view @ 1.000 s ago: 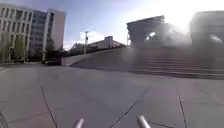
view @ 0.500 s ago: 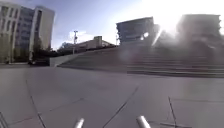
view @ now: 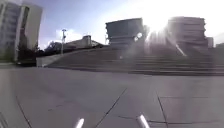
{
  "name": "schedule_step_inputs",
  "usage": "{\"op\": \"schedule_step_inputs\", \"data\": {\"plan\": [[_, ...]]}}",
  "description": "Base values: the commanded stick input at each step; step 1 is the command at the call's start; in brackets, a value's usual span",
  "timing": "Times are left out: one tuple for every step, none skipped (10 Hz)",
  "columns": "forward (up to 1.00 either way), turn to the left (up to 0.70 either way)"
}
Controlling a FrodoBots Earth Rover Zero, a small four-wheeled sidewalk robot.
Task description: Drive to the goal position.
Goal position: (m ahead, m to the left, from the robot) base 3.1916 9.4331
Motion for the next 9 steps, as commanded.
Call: {"op": "schedule_step_inputs", "data": {"plan": [[0.00,-0.45],[0.00,-0.45],[0.00,-0.45],[0.00,-0.45],[0.00,-0.45],[0.00,-0.45],[0.00,-0.45],[0.00,-0.45],[0.00,-0.45]]}}
